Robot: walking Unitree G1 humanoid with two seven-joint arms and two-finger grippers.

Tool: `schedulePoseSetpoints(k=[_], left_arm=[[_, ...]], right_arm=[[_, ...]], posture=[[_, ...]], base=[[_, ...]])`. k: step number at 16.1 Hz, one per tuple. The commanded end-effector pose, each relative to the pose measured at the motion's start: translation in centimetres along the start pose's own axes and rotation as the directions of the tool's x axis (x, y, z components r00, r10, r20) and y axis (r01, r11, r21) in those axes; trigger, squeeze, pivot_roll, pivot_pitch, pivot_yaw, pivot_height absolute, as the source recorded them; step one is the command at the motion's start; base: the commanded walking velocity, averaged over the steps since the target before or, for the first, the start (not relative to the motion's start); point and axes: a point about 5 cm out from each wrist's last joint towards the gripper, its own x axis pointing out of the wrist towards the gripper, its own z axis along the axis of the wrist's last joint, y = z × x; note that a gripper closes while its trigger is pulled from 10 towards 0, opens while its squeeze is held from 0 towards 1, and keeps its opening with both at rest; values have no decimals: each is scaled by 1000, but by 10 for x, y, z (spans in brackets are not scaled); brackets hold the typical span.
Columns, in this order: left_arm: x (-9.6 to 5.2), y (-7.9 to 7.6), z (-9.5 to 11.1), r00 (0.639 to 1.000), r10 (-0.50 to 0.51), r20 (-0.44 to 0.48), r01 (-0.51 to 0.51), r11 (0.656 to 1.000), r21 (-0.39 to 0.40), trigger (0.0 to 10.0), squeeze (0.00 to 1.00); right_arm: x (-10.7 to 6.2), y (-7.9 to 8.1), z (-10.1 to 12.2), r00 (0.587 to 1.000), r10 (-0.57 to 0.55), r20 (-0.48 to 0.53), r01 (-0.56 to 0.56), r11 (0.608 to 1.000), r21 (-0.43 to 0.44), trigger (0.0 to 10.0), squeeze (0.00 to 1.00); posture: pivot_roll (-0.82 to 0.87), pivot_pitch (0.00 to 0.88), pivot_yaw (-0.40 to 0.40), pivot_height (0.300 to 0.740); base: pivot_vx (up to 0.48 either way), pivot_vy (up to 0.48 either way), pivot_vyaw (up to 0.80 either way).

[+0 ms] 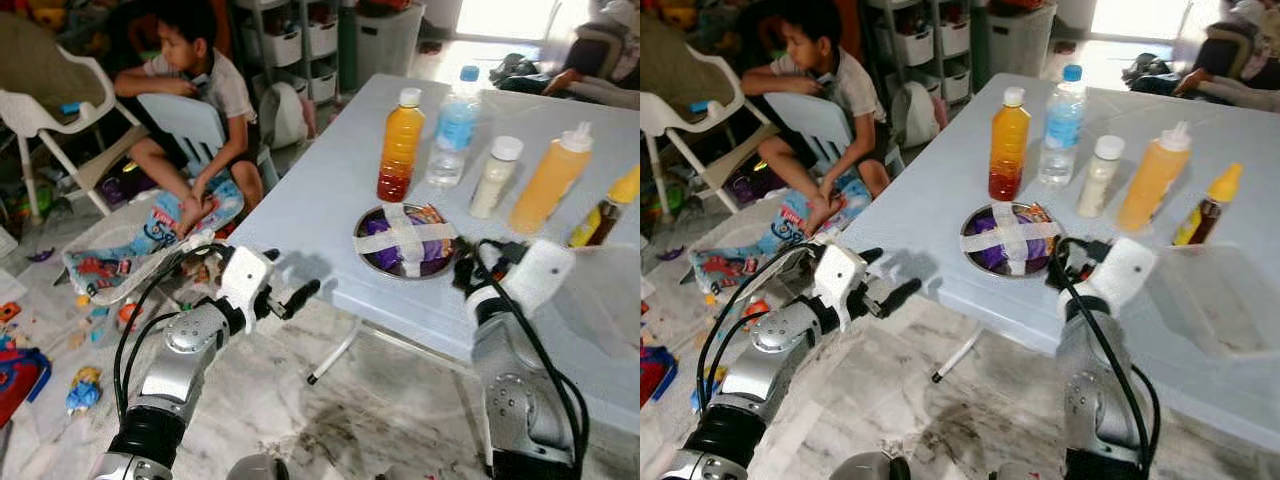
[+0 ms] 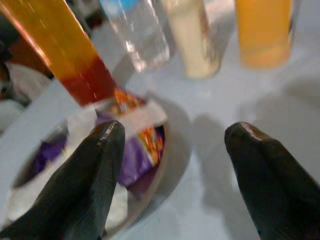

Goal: Restocking fridge

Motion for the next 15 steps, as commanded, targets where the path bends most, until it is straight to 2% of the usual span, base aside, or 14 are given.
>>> schedulePoseSetpoints(k=[1,3,5,6,9,10,12,14,15], left_arm=[[-1,3,2,1000,-8,-5,8,1000,28,10000,0],[-3,2,1,1000,-19,-9,19,999,34,10000,0],[-4,1,0,1000,-26,-10,27,999,40,10000,0],[-4,0,0,999,-31,-10,31,999,43,10000,0],[-2,-2,1,999,-50,-8,50,997,56,10000,0],[-2,-2,1,999,-50,-7,50,997,60,10000,0],[-2,-2,1,999,-45,-6,45,997,60,10000,0],[-3,-3,0,999,-44,-7,44,997,59,10000,0],[-3,-3,0,999,-44,-8,44,997,59,10000,0]], right_arm=[[1,16,-7,998,44,-36,-41,997,69,10000,0],[4,25,-15,993,62,-103,-57,997,56,10000,0],[6,24,-18,989,61,-131,-54,997,60,10000,0],[7,25,-21,984,68,-162,-51,993,107,10000,0],[9,37,-29,964,105,-244,-75,989,129,10000,0],[9,39,-31,956,101,-274,-69,990,124,10000,0],[9,34,-33,943,58,-329,2,984,178,10000,0],[8,31,-34,933,28,-360,48,978,202,3843,0],[8,28,-35,926,1,-377,87,973,215,0,0]], posture=[[-7,0,62,740],[0,0,56,740],[-1,0,57,740],[-2,0,58,740],[-4,0,56,740],[-2,0,53,740],[1,0,47,740],[-1,0,46,740],[-2,0,45,740]], base=[[0,0,0],[0,0,0],[0,0,0],[0,0,0],[0,0,0],[0,0,0],[0,0,0],[0,0,0],[0,0,0]])
